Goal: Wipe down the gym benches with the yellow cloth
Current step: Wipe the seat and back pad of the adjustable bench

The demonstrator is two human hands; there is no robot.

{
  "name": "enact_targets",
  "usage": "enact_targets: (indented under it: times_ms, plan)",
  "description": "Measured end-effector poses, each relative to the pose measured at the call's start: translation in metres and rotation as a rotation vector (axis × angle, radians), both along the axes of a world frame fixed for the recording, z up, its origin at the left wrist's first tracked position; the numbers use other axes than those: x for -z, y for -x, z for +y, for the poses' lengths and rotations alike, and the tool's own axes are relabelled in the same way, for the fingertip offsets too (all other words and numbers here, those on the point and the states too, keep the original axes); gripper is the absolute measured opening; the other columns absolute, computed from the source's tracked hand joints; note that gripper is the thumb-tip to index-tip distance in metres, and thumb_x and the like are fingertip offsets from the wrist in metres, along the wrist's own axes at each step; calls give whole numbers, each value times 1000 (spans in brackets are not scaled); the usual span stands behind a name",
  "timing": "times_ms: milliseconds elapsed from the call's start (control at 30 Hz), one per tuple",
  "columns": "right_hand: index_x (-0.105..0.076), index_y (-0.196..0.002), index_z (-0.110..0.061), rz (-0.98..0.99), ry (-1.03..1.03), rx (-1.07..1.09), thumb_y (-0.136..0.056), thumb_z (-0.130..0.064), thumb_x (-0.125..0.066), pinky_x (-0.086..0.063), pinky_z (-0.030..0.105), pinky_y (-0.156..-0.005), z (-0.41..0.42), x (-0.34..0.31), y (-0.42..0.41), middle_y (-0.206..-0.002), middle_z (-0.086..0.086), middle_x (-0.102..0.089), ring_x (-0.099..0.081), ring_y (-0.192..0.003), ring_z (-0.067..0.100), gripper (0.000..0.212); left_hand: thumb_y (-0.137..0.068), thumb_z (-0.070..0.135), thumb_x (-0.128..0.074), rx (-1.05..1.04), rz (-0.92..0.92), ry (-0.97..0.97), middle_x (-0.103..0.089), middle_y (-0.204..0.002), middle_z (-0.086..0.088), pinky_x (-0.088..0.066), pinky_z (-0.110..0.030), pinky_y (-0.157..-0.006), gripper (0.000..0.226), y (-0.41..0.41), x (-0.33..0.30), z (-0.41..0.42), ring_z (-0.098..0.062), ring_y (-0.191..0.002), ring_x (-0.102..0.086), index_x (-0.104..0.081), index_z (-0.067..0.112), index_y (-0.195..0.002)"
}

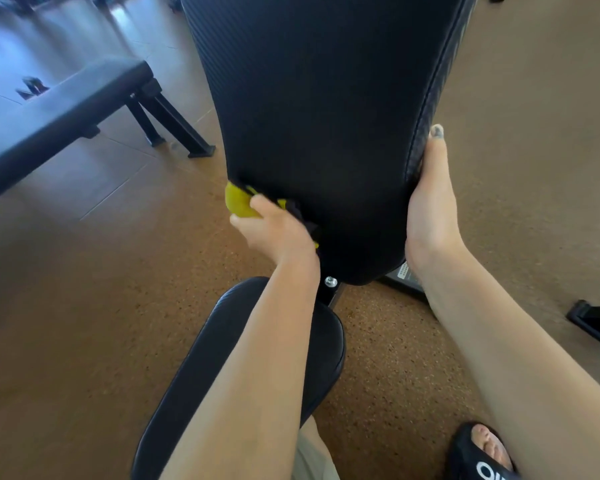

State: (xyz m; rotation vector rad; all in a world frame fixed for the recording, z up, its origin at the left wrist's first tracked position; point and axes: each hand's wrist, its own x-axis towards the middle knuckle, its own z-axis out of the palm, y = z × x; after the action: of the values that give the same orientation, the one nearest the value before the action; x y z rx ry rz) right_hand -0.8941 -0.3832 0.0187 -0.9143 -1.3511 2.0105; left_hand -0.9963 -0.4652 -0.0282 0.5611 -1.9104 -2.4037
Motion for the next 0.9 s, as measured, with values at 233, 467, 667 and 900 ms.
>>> enact_targets:
  times_ms: [233, 467, 667, 900]
  plan:
    - [-52, -145, -33, -30, -5, -8, -98, -71, -30, -35, 38, -117, -2, -3, 1, -144, -11, -57, -54, -124, 8, 65, -104, 14, -47, -165, 548, 201, -51, -71, 8, -38, -9, -56, 12, 1, -42, 27, 0, -62, -53, -46, 3, -98]
    - [-60, -135, -37, -78, -83, 42, -96, -73, -27, -38, 40, -112, -1, 1, 4, -125, -16, -63, -56, -118, 9, 62, -106, 20, -42, -83, 295, 272, -45, -74, 7, -37, -13, -53, 16, -15, 16, 20, 0, -58, -45, -40, 7, -97]
    - [-58, -136, -42, -81, -111, 40, -92, -77, -23, -34, 49, -116, 2, 9, 4, -140, -16, -59, -50, -131, 13, 66, -108, 27, -38, 5, 37, 344, -51, -79, 3, -35, -19, -52, 18, -52, 50, 20, -7, -65, -49, -38, 13, -98]
    - [-57, -105, -29, -185, -64, -178, -101, -67, -17, -37, 36, -102, 10, -9, -11, -89, -27, -51, -51, -89, 1, 55, -109, 37, -41, 239, -520, 135, -67, -102, -10, -55, -46, -84, 26, -131, 29, 33, -27, -87, -64, -54, 15, -112]
